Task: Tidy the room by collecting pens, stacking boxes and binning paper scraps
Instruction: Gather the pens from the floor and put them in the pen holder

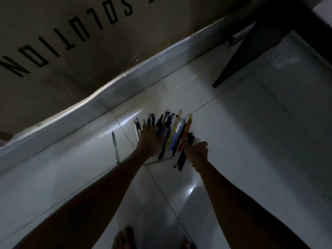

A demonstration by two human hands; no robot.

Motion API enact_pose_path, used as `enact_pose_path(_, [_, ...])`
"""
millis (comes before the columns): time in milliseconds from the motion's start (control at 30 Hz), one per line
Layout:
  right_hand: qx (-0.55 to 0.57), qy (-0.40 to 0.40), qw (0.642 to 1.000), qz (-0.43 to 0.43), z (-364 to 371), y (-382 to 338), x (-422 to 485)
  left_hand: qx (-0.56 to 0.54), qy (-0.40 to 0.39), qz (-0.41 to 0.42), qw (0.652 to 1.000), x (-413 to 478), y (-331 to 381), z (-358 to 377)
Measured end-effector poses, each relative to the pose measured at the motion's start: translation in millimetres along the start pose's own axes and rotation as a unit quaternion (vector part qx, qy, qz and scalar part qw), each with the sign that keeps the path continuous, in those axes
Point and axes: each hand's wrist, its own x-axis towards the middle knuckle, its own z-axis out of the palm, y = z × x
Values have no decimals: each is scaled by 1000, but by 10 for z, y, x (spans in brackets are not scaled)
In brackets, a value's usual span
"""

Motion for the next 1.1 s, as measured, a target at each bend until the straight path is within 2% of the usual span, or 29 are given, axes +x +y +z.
enact_pose_path(333, [11,50,999,19,247,-85,281,14,61,-36,997,177,-23,340])
enact_pose_path(467, [-20,64,998,22,337,-107,341,9,71,-63,995,272,-23,423])
enact_pose_path(633, [-81,58,995,19,373,-122,418,80,71,-52,993,332,-7,481])
enact_pose_path(767, [-61,43,997,31,388,-102,412,170,63,-24,983,335,7,468])
enact_pose_path(900, [-128,36,991,-4,383,-89,446,216,56,-20,975,371,-19,484])
enact_pose_path(1100, [-41,58,997,13,419,-60,504,197,58,-12,979,399,-26,541])
